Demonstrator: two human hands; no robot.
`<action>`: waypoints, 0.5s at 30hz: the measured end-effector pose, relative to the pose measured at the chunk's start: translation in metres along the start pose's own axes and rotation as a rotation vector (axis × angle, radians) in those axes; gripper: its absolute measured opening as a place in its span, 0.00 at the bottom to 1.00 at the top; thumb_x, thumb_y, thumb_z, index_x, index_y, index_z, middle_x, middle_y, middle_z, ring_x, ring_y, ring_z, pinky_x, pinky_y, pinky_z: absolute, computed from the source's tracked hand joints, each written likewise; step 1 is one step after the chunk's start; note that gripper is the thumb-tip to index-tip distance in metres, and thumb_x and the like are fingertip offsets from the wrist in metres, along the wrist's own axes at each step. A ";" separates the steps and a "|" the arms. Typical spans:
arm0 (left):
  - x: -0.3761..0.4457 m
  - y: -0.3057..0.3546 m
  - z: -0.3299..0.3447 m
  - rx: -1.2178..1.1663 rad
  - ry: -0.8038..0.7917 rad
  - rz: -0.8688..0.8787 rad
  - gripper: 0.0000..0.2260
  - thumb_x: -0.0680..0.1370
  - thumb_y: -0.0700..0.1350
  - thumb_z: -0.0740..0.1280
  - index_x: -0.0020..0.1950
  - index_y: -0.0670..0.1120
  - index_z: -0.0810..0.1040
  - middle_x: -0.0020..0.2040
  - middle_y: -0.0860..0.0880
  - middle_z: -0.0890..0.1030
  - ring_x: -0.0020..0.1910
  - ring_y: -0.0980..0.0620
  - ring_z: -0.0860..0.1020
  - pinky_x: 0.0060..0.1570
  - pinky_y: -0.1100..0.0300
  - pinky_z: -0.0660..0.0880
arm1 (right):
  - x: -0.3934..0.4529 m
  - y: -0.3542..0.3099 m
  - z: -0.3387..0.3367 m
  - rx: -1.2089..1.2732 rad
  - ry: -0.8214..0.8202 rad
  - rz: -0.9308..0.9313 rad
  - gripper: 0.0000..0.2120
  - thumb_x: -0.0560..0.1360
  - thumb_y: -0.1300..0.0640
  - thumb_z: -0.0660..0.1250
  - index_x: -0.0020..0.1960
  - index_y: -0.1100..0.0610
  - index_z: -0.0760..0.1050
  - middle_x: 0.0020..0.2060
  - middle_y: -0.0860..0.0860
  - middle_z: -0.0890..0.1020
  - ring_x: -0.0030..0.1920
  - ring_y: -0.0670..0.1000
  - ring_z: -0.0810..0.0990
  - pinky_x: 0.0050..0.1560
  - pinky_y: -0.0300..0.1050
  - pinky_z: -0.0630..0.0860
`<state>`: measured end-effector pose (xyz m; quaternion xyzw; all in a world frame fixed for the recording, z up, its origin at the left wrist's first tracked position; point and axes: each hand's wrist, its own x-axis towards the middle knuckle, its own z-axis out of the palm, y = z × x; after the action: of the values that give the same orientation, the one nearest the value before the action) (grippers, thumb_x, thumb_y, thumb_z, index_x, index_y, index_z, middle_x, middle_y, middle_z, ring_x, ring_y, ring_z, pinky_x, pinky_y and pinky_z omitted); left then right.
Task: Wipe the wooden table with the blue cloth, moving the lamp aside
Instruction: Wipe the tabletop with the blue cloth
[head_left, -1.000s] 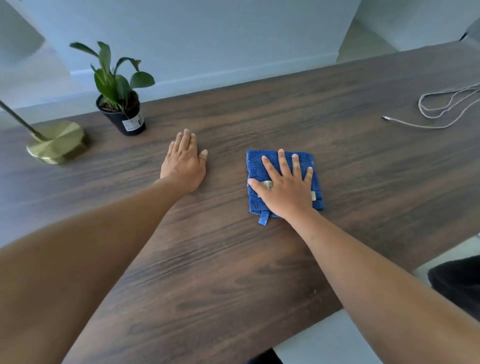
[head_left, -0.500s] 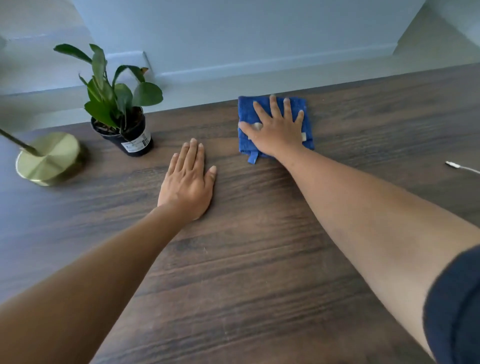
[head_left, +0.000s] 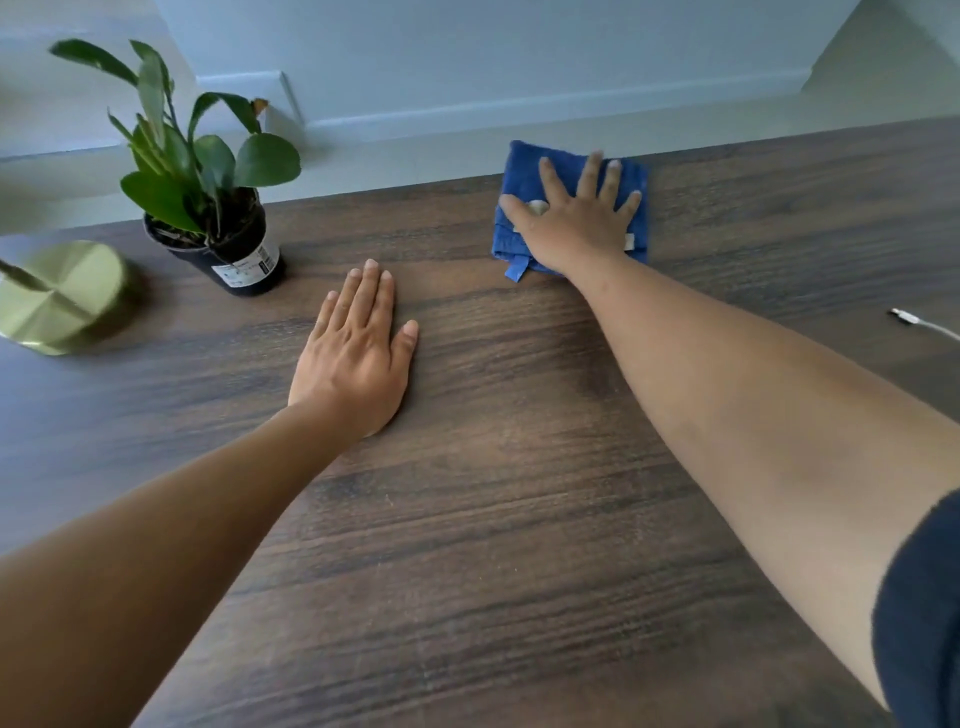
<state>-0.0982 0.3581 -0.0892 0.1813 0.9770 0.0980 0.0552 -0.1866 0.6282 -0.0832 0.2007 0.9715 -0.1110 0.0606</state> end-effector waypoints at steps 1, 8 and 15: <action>0.000 0.000 0.000 -0.002 -0.002 0.002 0.30 0.83 0.60 0.41 0.81 0.47 0.43 0.81 0.50 0.40 0.78 0.56 0.38 0.77 0.56 0.39 | -0.001 0.014 -0.003 0.002 0.002 0.047 0.41 0.72 0.23 0.42 0.80 0.40 0.44 0.80 0.59 0.38 0.78 0.63 0.35 0.73 0.71 0.35; 0.007 0.000 -0.007 0.030 -0.075 0.007 0.31 0.83 0.60 0.43 0.81 0.45 0.43 0.81 0.48 0.41 0.79 0.52 0.40 0.77 0.55 0.40 | -0.026 0.025 -0.012 -0.009 -0.054 0.172 0.39 0.74 0.24 0.43 0.80 0.39 0.43 0.79 0.58 0.36 0.78 0.64 0.34 0.70 0.75 0.36; -0.043 -0.028 -0.036 -0.130 0.035 -0.061 0.27 0.84 0.54 0.51 0.80 0.43 0.54 0.81 0.45 0.54 0.79 0.48 0.53 0.76 0.55 0.48 | -0.153 -0.031 0.026 -0.040 -0.044 -0.058 0.39 0.74 0.24 0.42 0.80 0.39 0.42 0.80 0.56 0.38 0.79 0.62 0.36 0.71 0.73 0.36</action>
<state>-0.0726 0.3106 -0.0566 0.1456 0.9745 0.1625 0.0528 -0.0571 0.5367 -0.0774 0.1688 0.9773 -0.0976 0.0828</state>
